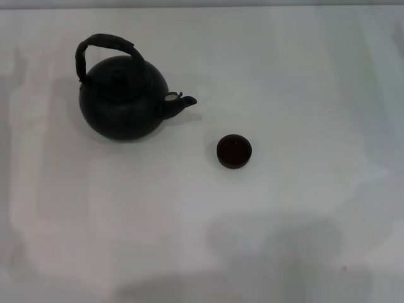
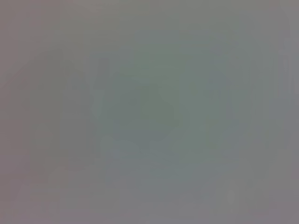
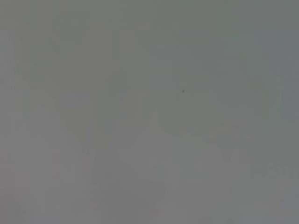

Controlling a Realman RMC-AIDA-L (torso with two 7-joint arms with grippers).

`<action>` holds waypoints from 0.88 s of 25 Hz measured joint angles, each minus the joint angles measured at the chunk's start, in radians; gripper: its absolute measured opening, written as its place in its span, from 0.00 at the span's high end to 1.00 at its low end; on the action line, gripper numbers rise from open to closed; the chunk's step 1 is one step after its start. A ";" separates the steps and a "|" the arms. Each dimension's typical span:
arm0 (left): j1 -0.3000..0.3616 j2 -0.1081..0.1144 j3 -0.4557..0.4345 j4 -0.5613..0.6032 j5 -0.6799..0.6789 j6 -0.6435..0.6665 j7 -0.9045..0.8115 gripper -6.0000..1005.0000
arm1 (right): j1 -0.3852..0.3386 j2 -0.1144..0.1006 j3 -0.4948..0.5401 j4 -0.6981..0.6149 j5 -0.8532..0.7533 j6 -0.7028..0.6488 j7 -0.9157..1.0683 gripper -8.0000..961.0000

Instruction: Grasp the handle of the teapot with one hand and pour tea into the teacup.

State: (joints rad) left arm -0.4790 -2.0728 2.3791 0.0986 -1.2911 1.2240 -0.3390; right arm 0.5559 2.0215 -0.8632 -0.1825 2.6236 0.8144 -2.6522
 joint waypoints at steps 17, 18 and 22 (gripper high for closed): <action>0.006 0.002 0.002 0.001 0.069 0.014 0.000 0.12 | 0.004 0.002 -0.004 0.004 -0.005 0.004 0.000 0.11; 0.004 0.002 0.002 0.001 0.069 0.014 0.000 0.12 | 0.004 0.003 -0.004 0.006 -0.005 0.005 0.000 0.11; 0.001 0.002 0.002 0.001 0.069 0.014 0.000 0.12 | 0.005 0.004 -0.004 0.012 -0.005 0.010 -0.003 0.11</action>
State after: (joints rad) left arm -0.4783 -2.0708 2.3808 0.0996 -1.2222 1.2380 -0.3389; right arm 0.5611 2.0252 -0.8667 -0.1701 2.6184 0.8244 -2.6550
